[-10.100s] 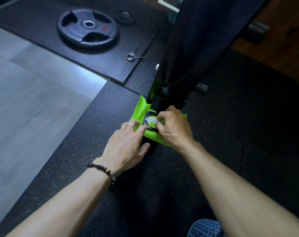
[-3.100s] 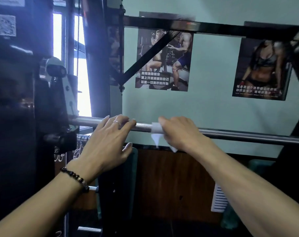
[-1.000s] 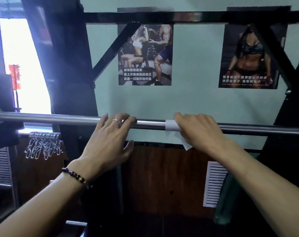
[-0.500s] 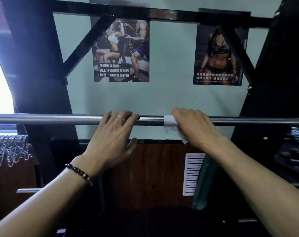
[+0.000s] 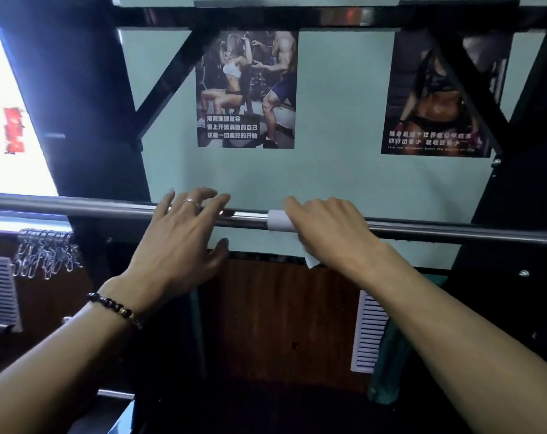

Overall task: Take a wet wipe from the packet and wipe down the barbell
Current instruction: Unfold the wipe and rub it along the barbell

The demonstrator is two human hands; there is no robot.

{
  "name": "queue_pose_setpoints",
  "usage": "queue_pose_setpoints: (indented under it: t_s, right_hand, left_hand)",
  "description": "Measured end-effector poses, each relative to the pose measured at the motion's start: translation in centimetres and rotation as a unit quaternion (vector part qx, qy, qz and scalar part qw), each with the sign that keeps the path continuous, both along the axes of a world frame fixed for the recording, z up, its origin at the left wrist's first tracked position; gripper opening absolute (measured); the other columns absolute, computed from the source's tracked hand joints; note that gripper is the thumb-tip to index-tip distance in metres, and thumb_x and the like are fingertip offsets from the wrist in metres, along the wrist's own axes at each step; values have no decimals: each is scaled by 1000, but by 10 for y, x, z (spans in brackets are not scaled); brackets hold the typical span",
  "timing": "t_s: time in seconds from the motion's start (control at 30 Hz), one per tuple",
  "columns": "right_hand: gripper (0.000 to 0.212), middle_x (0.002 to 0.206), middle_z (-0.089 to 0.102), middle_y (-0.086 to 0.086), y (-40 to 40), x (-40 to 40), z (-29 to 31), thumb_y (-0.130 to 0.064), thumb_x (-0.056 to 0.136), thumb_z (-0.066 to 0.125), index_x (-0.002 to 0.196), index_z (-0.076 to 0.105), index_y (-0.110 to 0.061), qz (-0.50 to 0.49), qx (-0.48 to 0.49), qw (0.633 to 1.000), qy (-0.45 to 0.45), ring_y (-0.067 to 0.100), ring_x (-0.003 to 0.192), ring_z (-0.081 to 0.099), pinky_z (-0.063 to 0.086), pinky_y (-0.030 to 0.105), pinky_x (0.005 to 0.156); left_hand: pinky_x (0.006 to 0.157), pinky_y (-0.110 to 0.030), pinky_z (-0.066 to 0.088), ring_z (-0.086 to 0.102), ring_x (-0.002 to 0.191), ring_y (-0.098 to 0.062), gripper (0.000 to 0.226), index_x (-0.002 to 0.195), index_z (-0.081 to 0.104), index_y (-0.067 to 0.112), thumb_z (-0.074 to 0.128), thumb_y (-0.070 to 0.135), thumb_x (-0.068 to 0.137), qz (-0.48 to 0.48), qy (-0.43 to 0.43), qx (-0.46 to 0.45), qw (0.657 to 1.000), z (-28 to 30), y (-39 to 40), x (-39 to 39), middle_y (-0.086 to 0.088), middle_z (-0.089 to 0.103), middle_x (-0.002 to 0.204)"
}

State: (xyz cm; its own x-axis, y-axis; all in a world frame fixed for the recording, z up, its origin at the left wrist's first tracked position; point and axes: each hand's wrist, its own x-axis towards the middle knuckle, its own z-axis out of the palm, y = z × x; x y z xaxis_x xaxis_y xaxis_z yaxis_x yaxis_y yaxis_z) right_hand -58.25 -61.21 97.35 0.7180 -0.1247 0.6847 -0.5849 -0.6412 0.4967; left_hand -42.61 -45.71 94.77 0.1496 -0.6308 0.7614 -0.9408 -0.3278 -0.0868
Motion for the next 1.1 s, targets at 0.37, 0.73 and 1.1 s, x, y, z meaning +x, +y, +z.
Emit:
queue_pose_setpoints:
  t_s: [0.37,0.73,1.1]
  right_hand:
    - [36,86,66,9,3,7,4,-4,75,62,106,47,-13,4,59,998,-3,35,72,59,27,34,54]
    - [27,83,65,6,-31,-76,-4,-8,79,59,101,46,-16,-106,51,992,-40,33,70,61,29,33,52]
    - [26,83,64,6,-55,-112,-5,-14,81,60,100,43,-14,-74,17,996,-35,34,67,62,30,33,50]
  left_hand:
    - [114,-56,21,48,124,-35,65,137,43,13,66,29,78,-15,-16,9,1000,3,-25,-31,-15,51,135]
    - [116,-56,17,49,123,-32,62,136,41,19,64,33,80,-61,-37,23,997,-1,-40,-56,-11,48,136]
    - [113,-55,23,49,124,-32,60,133,44,18,65,32,78,-41,-56,16,997,-1,-52,-89,-11,52,133]
